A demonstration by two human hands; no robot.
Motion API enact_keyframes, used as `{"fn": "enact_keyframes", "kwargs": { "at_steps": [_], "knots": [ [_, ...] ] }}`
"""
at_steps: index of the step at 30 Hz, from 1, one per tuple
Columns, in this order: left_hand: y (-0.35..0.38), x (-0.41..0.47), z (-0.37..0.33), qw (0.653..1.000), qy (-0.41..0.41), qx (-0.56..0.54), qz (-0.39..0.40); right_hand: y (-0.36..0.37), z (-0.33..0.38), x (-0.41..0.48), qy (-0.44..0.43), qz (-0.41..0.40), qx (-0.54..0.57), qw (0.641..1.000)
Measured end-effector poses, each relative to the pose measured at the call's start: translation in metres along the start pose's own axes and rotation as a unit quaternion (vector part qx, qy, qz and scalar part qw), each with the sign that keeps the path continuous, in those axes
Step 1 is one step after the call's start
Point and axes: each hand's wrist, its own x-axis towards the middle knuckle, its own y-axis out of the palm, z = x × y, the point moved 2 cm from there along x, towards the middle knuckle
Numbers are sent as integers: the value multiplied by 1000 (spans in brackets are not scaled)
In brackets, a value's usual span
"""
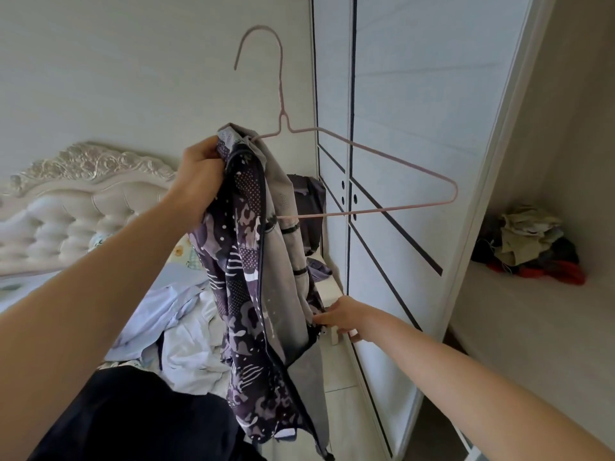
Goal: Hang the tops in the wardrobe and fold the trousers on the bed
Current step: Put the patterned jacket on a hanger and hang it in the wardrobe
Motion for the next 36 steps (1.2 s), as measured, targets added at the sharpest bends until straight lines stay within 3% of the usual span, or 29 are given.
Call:
{"fn": "enact_keyframes", "kwargs": {
  "at_steps": [7,12,18,23,24,26,28,30,32,34,36],
  "knots": [
    [-21,2,20,998,-13,56,-10,-32,-1,-9,-62,-31,205,976],
    [-29,3,25,988,7,152,-11,-76,4,-10,-95,-110,241,959],
    [-33,-2,31,935,60,342,70,-126,12,-27,-140,-239,221,935],
    [-21,-5,52,832,115,534,102,-137,31,-62,-163,-209,353,897],
    [-16,-5,56,827,108,542,104,-134,38,-72,-179,-184,379,889],
    [-8,-5,60,849,93,510,101,-126,55,-92,-232,-110,404,878],
    [-4,-5,58,888,83,443,94,-121,67,-106,-308,-83,312,895],
    [1,-8,50,926,82,358,83,-119,71,-112,-389,-123,76,910],
    [5,-14,41,958,83,264,79,-117,67,-106,-406,-156,-136,890],
    [5,-18,35,969,85,208,99,-116,61,-100,-392,-170,-214,878],
    [3,-17,36,969,94,198,113,-115,57,-97,-409,-182,-202,871]
  ]
}}
